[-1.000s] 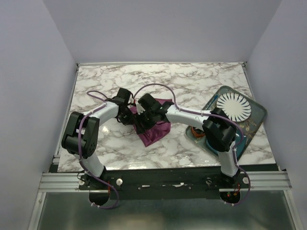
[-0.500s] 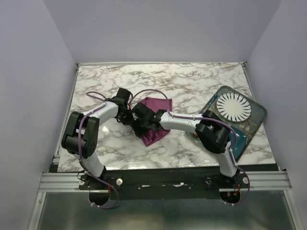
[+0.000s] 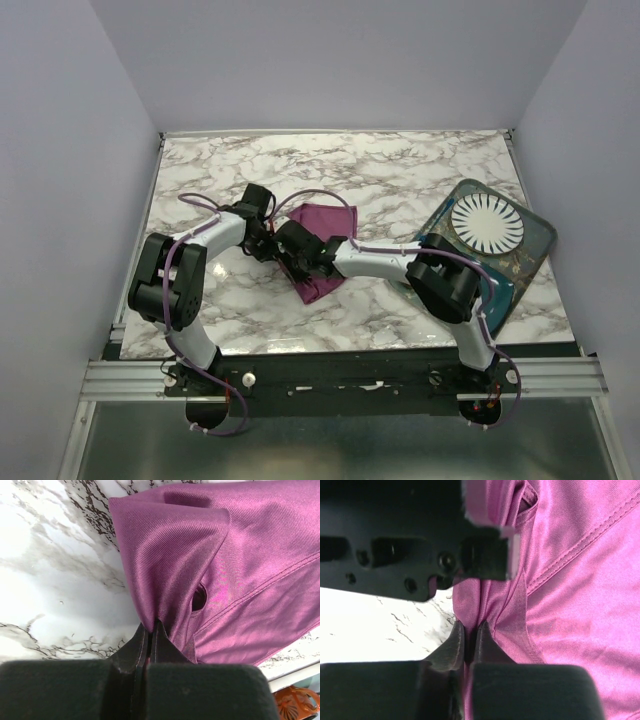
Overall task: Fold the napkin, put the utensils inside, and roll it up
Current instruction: Roll the napkin with the utensil
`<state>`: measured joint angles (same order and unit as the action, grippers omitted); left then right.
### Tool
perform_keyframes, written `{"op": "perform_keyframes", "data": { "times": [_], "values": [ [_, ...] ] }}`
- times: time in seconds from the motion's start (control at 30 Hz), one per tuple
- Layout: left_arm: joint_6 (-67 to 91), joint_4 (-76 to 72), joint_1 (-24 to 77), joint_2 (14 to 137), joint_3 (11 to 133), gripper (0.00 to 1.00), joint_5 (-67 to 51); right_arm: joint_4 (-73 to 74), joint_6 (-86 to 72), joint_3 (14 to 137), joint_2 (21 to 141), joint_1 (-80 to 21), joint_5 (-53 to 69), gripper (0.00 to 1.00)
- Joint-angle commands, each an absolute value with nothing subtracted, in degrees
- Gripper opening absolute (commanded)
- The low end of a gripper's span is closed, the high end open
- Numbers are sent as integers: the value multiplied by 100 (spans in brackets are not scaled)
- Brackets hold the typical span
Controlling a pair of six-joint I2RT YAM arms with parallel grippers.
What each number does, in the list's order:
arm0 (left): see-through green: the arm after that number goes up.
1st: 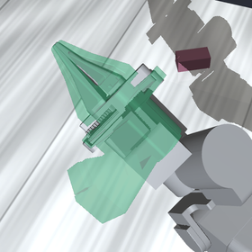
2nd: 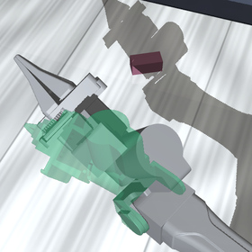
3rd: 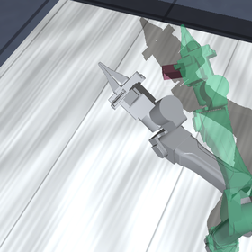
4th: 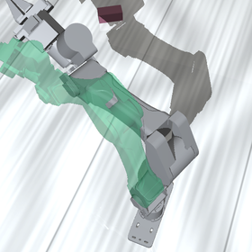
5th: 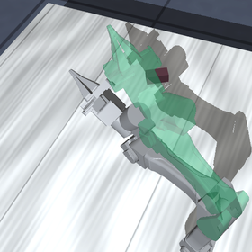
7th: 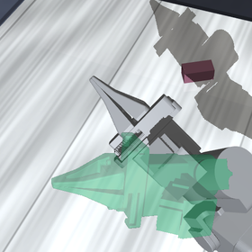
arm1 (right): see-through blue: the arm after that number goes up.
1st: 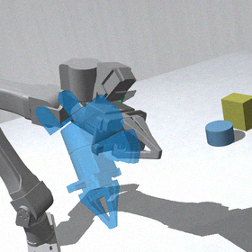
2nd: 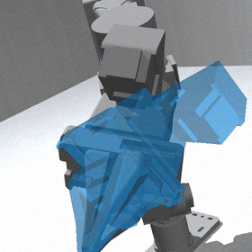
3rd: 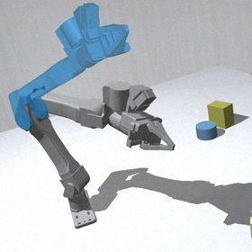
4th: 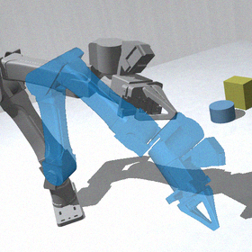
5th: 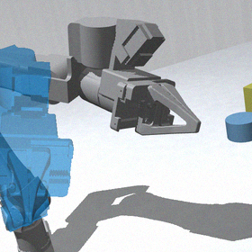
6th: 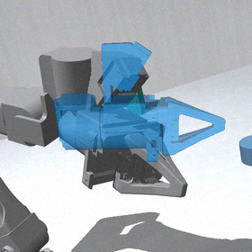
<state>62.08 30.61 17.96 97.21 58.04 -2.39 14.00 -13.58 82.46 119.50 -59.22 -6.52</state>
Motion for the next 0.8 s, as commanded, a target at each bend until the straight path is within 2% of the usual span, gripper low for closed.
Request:
{"op": "perform_keyframes", "data": {
  "times": [0.0,0.1,0.17,0.2,0.3,0.47,0.57,0.67,0.7,0.77],
  "values": [
    [5810,3209,1775,9703,5748,0,-509,1179,-1301,7726,12208,-5635,988,0],
    [5336,2980,1758,9642,5801,2,-659,889,-1327,7586,12234,-5267,2209,0],
    [5090,2866,1740,9485,5801,19,-598,748,-1493,7550,12331,-5055,2879,1],
    [5037,2796,1740,9414,5783,35,-598,564,-1572,7506,12470,-4819,3588,0],
    [4782,2742,1740,9168,5809,52,-528,361,-1828,7488,12682,-4492,4706,0],
    [4430,2944,1740,8588,5731,61,-342,308,-2257,7725,13148,-4052,5677,0],
    [4552,2717,1740,8035,5301,59,-701,273,-2547,7848,13402,-3885,6063,1],
    [4676,2322,1749,7919,4923,45,-957,281,-2636,7805,13447,-3780,6021,0],
    [4693,2199,1749,7945,4852,35,-1080,281,-2654,7796,13456,-3744,6012,1],
    [4737,2084,1749,8033,4781,29,-1151,273,-2689,7770,13456,-3683,5968,1]
  ]
}}
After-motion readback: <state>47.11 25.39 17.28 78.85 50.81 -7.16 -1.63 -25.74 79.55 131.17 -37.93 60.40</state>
